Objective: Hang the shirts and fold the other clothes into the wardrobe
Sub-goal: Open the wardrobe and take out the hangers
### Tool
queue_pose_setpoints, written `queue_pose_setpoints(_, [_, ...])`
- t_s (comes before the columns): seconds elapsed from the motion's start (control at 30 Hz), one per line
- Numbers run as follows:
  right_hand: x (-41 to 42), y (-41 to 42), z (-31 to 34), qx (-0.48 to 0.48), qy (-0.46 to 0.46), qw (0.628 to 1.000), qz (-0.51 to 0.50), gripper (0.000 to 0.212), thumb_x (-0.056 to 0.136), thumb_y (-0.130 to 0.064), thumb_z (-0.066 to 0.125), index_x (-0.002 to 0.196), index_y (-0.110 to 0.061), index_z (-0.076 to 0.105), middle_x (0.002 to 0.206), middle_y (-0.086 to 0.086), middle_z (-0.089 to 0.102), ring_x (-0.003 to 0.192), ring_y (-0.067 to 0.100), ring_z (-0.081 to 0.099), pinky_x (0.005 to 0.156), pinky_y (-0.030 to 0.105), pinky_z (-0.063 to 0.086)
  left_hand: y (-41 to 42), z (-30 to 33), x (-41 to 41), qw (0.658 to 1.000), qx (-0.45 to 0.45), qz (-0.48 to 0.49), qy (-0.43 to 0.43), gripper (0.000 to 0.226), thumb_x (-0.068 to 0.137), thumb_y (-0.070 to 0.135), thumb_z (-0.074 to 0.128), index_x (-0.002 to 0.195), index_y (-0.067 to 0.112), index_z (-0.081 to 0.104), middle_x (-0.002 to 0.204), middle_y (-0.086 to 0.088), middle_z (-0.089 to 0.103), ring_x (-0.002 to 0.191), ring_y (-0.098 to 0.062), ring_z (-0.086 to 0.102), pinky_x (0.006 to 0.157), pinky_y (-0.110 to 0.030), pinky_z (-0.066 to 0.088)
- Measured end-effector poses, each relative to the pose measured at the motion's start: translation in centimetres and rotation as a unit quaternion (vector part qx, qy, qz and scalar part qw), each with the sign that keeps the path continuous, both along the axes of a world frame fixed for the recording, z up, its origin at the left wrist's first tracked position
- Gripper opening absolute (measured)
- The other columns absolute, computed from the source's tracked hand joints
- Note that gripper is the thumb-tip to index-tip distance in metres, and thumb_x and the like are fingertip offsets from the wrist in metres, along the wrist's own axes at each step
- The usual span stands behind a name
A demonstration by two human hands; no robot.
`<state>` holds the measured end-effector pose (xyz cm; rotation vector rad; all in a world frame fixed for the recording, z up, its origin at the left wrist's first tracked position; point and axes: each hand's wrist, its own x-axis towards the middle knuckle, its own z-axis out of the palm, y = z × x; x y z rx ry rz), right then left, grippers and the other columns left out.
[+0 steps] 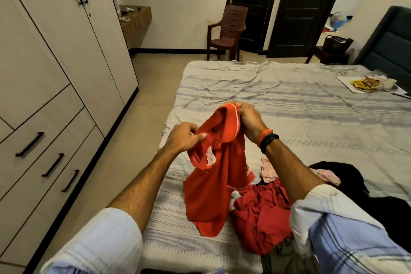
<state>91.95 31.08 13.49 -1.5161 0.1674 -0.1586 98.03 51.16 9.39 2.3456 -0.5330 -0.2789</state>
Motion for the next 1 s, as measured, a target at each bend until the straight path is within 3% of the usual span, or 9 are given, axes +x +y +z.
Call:
queue_pose_setpoints(0.17, [-1.1, -0.6, -1.2, -0.092, 0.056, 0.994, -0.028, 0.032, 0.084, 0.007, 0.041, 0.098, 0.000, 0.068, 0.078, 0.001, 0.066, 0.063, 0.002, 0.059, 0.061, 0.016, 0.045, 0.1, 0.1, 0.9, 0.993, -0.025, 0.115, 0.008, 0.042, 0.097, 0.041, 0.043, 0.112, 0.007, 0.063, 0.117, -0.021, 0.065, 0.111, -0.038, 0.059, 0.090, -0.037, 0.047])
queue_pose_setpoints(0.27, [-1.7, -0.1, -2.4, -0.112, 0.118, 0.986, 0.047, 0.037, 0.091, -0.028, 0.050, 0.115, -0.006, 0.066, 0.091, 0.003, 0.070, 0.078, 0.010, 0.059, 0.071, 0.026, 0.043, -0.1, 0.6, 1.3, 0.989, -0.092, 0.112, 0.012, 0.030, 0.095, 0.037, 0.045, 0.093, 0.011, 0.061, 0.096, -0.008, 0.067, 0.093, -0.028, 0.061, 0.075, -0.033, 0.043])
queue_pose_setpoints(0.37, [-1.0, 1.9, -4.1, -0.195, 0.128, 0.969, 0.074, 0.046, 0.074, -0.058, 0.069, 0.106, -0.024, 0.069, 0.091, -0.004, 0.073, 0.084, 0.011, 0.065, 0.075, 0.029, 0.047, -0.8, 1.3, 0.8, 0.982, -0.153, 0.103, 0.028, 0.022, 0.097, 0.029, 0.050, 0.079, 0.018, 0.056, 0.074, 0.006, 0.057, 0.074, -0.015, 0.052, 0.067, -0.029, 0.037])
queue_pose_setpoints(0.47, [0.3, 3.8, -5.7, -0.309, 0.090, 0.946, 0.027, 0.012, 0.079, -0.036, 0.075, 0.084, -0.028, 0.067, 0.079, -0.004, 0.070, 0.083, 0.018, 0.068, 0.082, 0.038, 0.055, -0.8, 1.4, 0.7, 0.974, -0.186, 0.123, 0.039, 0.021, 0.094, 0.034, 0.056, 0.086, 0.015, 0.062, 0.073, 0.007, 0.060, 0.072, -0.013, 0.055, 0.066, -0.029, 0.043])
queue_pose_setpoints(0.6, [0.9, 4.7, -5.9, -0.214, 0.097, 0.971, -0.044, 0.021, 0.080, -0.038, 0.055, 0.067, -0.022, 0.058, 0.070, 0.001, 0.063, 0.075, 0.027, 0.062, 0.080, 0.054, 0.054, 1.2, 0.6, 1.5, 0.972, -0.179, 0.148, 0.027, 0.028, 0.080, 0.045, 0.068, 0.090, 0.020, 0.064, 0.087, 0.002, 0.072, 0.083, -0.018, 0.069, 0.079, -0.035, 0.055])
queue_pose_setpoints(0.7, [0.9, 5.4, -5.7, -0.120, 0.108, 0.984, -0.077, 0.021, 0.085, -0.041, 0.053, 0.074, -0.024, 0.051, 0.070, -0.002, 0.059, 0.073, 0.020, 0.055, 0.072, 0.044, 0.048, 3.1, -0.7, 2.1, 0.977, -0.137, 0.149, 0.063, 0.022, 0.077, 0.036, 0.075, 0.088, 0.024, 0.060, 0.092, -0.002, 0.073, 0.084, -0.022, 0.070, 0.079, -0.034, 0.056])
queue_pose_setpoints(0.8, [0.4, 6.1, -6.9, -0.108, 0.129, 0.983, -0.078, 0.018, 0.092, -0.030, 0.059, 0.080, -0.024, 0.047, 0.075, -0.001, 0.063, 0.073, 0.021, 0.060, 0.067, 0.034, 0.045, 4.0, -2.4, 1.4, 0.981, -0.101, 0.130, 0.105, 0.014, 0.086, 0.031, 0.067, 0.081, 0.020, 0.061, 0.075, 0.001, 0.068, 0.076, -0.022, 0.065, 0.069, -0.029, 0.051])
queue_pose_setpoints(0.9, [0.1, 6.8, -9.2, -0.109, 0.174, 0.977, -0.063, 0.022, 0.078, -0.039, 0.067, 0.086, -0.028, 0.050, 0.090, 0.011, 0.071, 0.081, 0.037, 0.070, 0.079, 0.053, 0.056, 3.7, -4.8, 0.6, 0.977, -0.093, 0.127, 0.142, 0.024, 0.095, 0.028, 0.057, 0.073, 0.019, 0.055, 0.063, 0.001, 0.059, 0.066, -0.023, 0.058, 0.061, -0.029, 0.044])
queue_pose_setpoints(1.0, [-1.8, 7.8, -10.2, -0.101, 0.179, 0.975, -0.083, 0.023, 0.075, -0.037, 0.069, 0.091, -0.034, 0.053, 0.095, 0.021, 0.067, 0.081, 0.045, 0.069, 0.079, 0.060, 0.055, 3.5, -6.0, -1.4, 0.966, -0.142, 0.152, 0.155, 0.016, 0.096, 0.031, 0.055, 0.083, 0.021, 0.058, 0.077, -0.004, 0.067, 0.074, -0.027, 0.065, 0.068, -0.039, 0.054])
